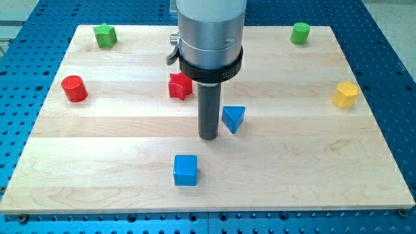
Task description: Move the triangle to the bottom right of the board
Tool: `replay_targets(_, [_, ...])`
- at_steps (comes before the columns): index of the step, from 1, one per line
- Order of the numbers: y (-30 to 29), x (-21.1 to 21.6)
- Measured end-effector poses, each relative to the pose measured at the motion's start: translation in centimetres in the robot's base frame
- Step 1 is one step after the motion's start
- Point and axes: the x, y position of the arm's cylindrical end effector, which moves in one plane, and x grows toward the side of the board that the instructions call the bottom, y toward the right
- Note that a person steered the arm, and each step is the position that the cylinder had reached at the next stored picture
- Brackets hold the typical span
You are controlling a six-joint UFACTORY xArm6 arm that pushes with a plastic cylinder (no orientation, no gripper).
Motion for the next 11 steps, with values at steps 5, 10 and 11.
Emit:
replay_targets(5, [-0.9, -3.2])
replay_targets(10, [14.7, 3.2])
replay_targets(11, [17.8, 5.0])
